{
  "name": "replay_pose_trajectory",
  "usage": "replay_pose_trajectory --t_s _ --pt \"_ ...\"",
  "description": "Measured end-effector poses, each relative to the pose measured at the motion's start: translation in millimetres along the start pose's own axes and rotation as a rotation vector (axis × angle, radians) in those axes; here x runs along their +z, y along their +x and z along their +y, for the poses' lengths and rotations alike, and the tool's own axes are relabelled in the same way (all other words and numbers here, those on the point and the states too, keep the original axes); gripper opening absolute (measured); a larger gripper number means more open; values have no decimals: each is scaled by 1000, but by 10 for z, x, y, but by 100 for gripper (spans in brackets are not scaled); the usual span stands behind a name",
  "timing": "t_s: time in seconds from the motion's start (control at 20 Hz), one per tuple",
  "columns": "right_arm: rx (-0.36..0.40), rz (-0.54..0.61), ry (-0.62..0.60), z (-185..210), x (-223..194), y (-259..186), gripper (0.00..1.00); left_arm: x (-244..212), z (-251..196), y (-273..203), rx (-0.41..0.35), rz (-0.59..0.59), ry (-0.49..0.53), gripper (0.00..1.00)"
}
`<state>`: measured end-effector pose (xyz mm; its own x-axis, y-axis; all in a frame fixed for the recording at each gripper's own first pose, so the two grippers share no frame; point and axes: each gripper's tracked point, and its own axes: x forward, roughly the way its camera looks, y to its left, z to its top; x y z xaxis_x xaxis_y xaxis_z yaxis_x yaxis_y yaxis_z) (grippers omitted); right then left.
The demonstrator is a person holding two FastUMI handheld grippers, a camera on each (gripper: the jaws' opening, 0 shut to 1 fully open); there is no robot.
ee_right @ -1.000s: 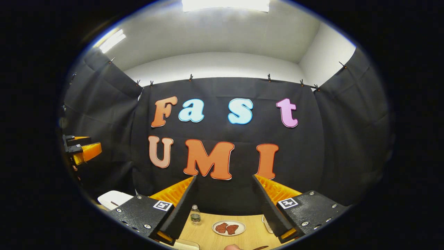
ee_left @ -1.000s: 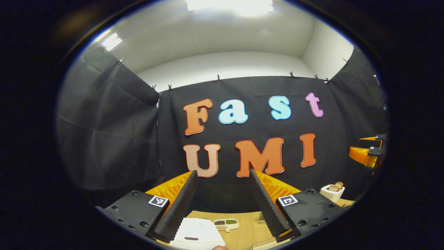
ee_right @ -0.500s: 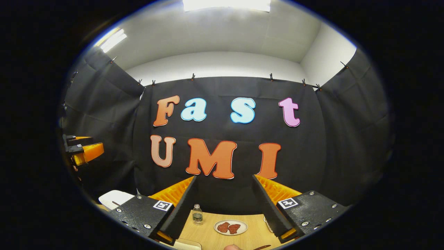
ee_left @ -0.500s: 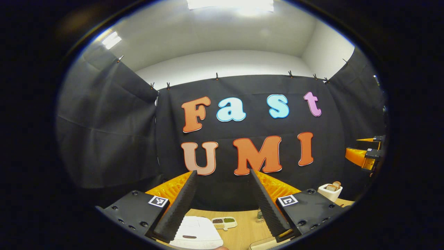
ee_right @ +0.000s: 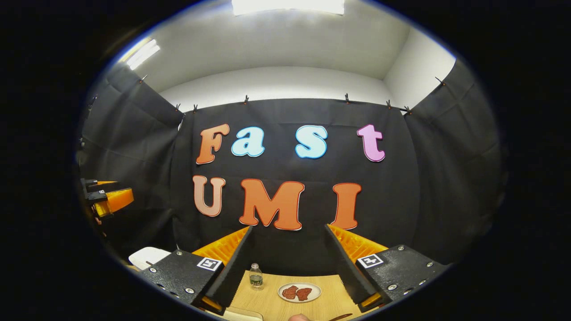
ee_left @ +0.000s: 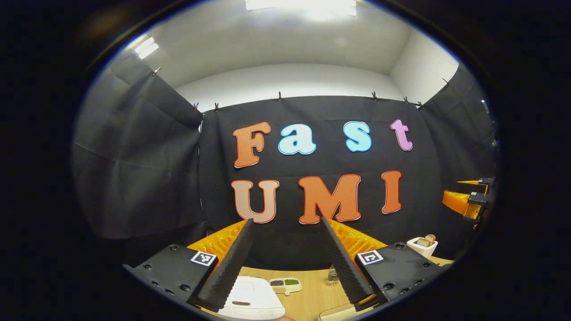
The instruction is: Close the left gripper, press the button to open the rice cooker; take a wooden spoon from the chopstick holder with the right hand, scoop a spoonful of rice and pour it into the rice cooker, then put the wooden spoon back into the chopstick holder.
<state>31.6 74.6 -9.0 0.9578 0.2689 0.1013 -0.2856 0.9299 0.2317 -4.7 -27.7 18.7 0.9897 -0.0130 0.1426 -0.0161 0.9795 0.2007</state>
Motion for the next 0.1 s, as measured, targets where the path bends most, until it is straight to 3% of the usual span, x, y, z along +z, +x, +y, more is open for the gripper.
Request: replay_pose_trajectory --t_s 0.1 --pt "0 -2 -1 5 8 14 95 -4 8 3 2 -1 5 97"
